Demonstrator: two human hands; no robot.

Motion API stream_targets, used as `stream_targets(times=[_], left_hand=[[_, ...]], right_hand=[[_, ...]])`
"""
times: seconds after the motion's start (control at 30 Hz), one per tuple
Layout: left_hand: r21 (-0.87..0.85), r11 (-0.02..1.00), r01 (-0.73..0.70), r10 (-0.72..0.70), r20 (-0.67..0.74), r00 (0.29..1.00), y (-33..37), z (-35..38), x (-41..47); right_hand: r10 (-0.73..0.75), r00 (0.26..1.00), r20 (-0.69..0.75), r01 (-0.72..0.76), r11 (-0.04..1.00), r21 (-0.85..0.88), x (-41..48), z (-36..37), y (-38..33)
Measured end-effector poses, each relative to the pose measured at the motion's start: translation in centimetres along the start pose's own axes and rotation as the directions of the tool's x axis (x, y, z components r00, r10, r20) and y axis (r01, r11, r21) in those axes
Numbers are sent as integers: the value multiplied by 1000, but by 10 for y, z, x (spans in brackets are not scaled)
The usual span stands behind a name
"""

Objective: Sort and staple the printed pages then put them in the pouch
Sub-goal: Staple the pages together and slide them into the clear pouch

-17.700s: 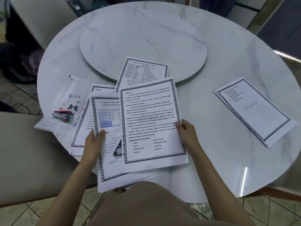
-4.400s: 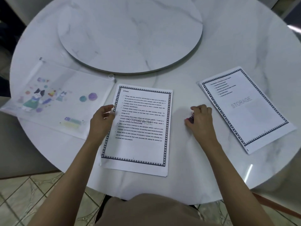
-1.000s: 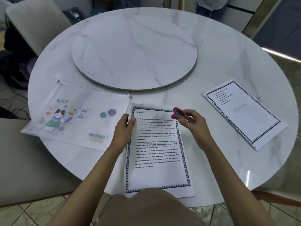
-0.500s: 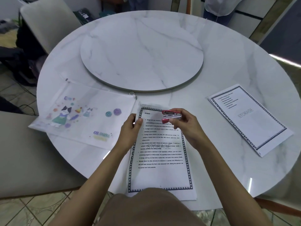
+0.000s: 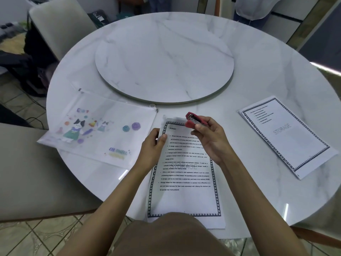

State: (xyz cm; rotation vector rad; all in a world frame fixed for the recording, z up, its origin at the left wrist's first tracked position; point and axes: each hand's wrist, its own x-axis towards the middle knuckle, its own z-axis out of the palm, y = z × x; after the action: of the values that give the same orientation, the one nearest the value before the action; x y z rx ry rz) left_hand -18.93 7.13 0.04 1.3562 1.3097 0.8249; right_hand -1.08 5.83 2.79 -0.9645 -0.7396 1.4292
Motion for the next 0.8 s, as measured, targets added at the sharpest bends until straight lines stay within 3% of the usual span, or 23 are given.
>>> stream_targets(times=[0.27, 0.53, 0.7, 0.8], left_hand=[[8, 999, -37, 37, 11, 999, -2, 1, -1], [12, 998, -57, 57, 15, 998, 0, 1, -3], [7, 999, -51, 51, 26, 998, -1, 2, -2], [16, 997, -75, 74, 34, 997, 0, 4, -3]], right_hand=[[6, 1000, -23, -12, 967, -253, 0, 0, -6], [44, 999, 1, -44, 989, -140, 0, -3, -8], [-56, 998, 11, 56, 906, -420, -4, 2, -16], [-105, 994, 43, 112, 858, -502, -2, 6, -22]])
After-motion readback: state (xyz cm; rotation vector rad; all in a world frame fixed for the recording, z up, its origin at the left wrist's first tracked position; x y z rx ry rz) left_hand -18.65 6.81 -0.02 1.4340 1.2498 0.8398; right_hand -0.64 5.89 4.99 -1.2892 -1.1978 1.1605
